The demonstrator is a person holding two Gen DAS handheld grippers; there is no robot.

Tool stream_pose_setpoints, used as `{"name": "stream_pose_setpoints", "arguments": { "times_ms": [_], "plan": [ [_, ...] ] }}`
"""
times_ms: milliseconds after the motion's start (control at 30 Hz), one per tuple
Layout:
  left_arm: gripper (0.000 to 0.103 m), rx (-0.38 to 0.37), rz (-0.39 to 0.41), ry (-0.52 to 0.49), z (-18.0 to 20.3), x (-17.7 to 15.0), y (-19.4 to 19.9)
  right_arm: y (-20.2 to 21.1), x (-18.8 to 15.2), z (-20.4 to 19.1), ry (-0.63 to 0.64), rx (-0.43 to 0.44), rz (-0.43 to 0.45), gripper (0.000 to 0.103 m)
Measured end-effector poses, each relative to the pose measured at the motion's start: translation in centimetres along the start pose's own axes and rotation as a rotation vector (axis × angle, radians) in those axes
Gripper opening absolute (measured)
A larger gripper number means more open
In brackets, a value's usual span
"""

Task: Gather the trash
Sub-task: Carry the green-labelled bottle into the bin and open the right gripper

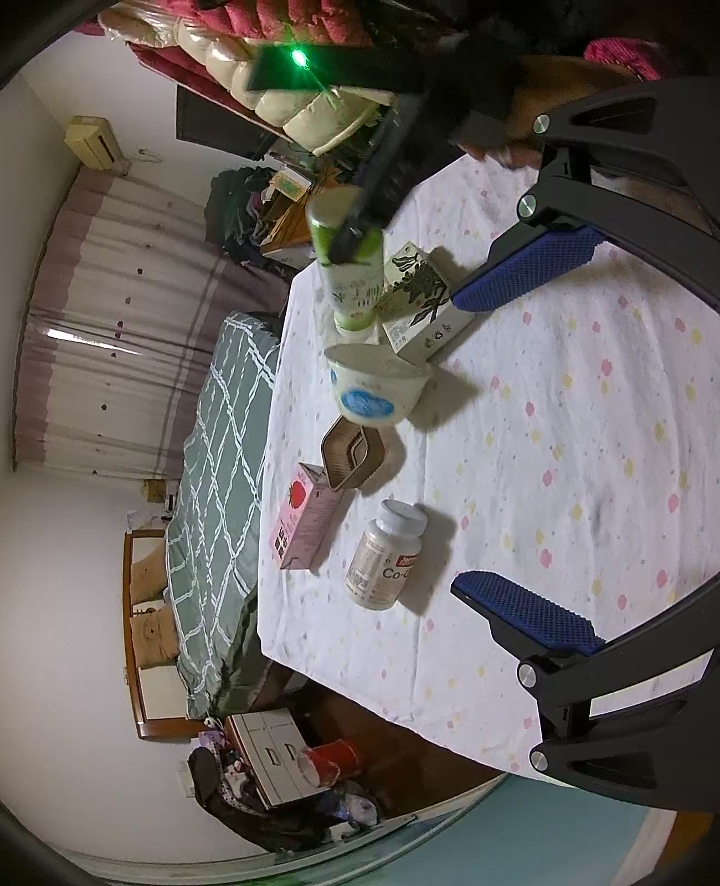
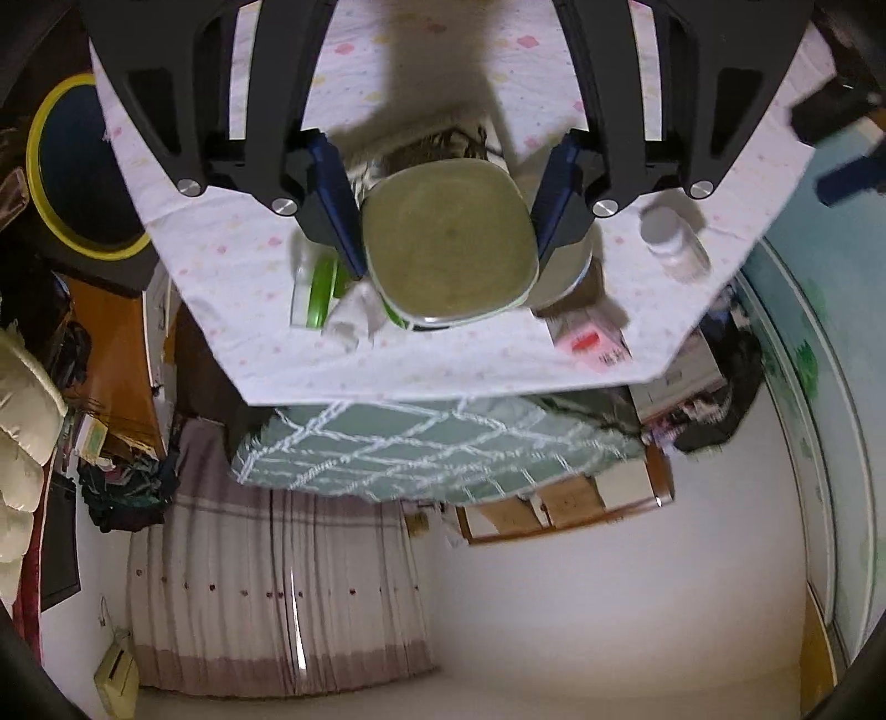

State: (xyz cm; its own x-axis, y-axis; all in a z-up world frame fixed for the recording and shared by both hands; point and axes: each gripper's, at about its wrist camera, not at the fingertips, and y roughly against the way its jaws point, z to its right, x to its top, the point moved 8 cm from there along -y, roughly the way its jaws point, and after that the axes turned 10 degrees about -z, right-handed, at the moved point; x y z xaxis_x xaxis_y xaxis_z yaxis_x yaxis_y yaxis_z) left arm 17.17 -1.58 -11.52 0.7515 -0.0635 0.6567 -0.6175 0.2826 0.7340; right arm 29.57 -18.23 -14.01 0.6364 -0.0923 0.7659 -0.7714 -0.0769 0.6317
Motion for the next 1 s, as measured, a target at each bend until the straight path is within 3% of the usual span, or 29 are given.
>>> {"name": "stream_pose_setpoints", "arguments": {
  "times_ms": [200,500,733,1000],
  "plan": [
    [0.093,-0.001,0.001,-0.007,0.4,0.0,0.0,2.7,1.1,1.5,-0.025,0.045,0.048,0.053],
    [0.093,-0.008,-0.011,-0.036,1.8,-0.1,-0.3,4.1,1.9,3.2,-0.084,0.139,0.017,0.051],
    [0.093,-0.017,-0.035,-0.059,2.7,-0.3,-1.2,5.2,1.9,4.4,-0.101,0.163,0.010,0.050],
    [0.093,-0.042,-0.072,-0.105,5.1,-0.3,-3.1,7.4,2.2,11.0,-0.178,0.052,0.058,0.050]
  ]
}}
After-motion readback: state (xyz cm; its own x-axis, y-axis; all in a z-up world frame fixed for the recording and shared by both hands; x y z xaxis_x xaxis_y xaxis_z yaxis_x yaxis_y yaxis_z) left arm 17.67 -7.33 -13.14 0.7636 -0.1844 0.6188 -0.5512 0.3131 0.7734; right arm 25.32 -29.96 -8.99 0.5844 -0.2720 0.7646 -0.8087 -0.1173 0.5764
